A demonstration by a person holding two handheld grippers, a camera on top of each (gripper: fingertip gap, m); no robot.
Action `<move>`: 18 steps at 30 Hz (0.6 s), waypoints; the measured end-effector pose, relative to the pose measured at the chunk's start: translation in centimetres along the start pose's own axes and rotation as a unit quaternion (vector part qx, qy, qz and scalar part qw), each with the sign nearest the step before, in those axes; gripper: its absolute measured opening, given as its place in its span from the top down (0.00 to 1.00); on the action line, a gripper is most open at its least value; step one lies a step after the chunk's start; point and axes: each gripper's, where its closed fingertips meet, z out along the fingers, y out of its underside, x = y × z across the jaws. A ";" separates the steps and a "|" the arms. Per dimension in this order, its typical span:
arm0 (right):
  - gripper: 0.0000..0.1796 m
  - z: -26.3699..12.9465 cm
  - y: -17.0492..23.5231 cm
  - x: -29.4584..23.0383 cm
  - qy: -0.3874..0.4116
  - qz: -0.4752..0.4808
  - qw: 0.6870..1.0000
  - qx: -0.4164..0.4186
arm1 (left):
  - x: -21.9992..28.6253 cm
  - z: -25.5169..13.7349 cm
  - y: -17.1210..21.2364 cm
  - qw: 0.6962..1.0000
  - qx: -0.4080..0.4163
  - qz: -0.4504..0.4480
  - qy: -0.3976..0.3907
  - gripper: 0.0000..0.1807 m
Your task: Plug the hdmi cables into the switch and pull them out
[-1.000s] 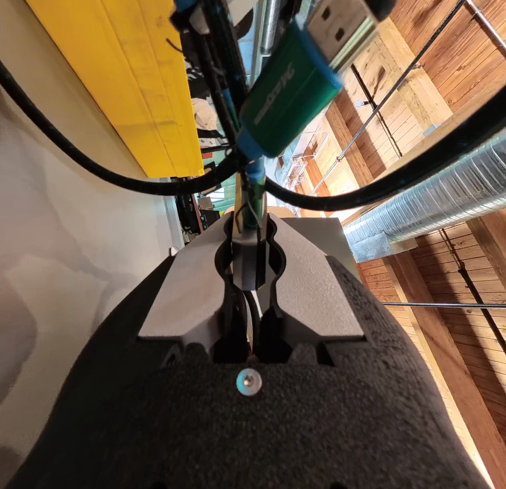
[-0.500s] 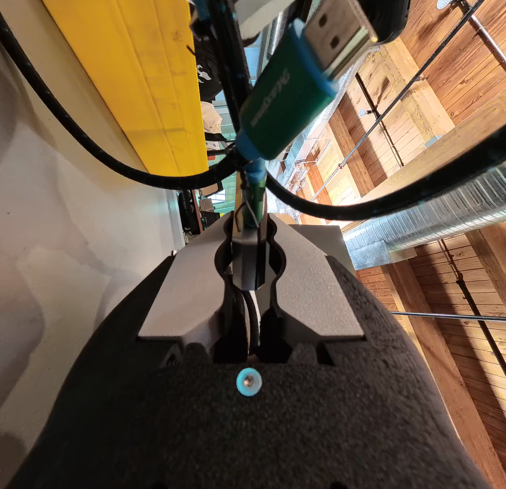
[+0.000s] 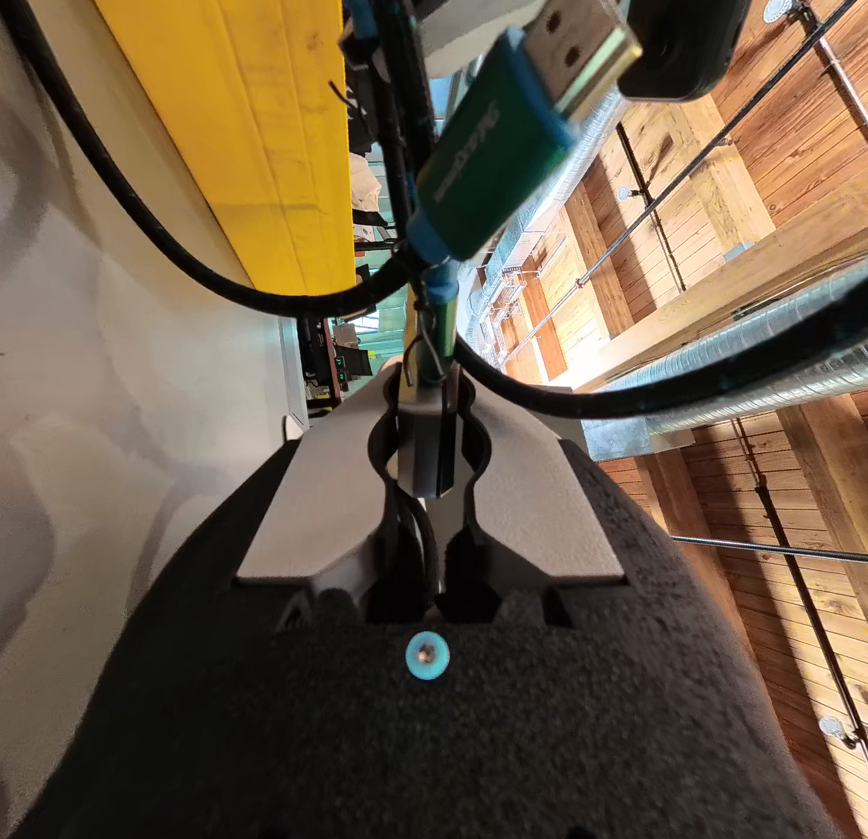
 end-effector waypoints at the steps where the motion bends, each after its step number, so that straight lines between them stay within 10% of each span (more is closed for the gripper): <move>1: 0.88 0.0 0.0 0.1 0.002 0.002 1.000 0.000 | 0.0 0.0 0.0 1.000 0.000 0.002 -0.002 0.96; 18: 0.89 -1.0 -2.3 1.3 0.024 0.026 0.997 0.063 | 2.0 -1.2 -1.2 0.992 0.012 -0.009 0.124 0.96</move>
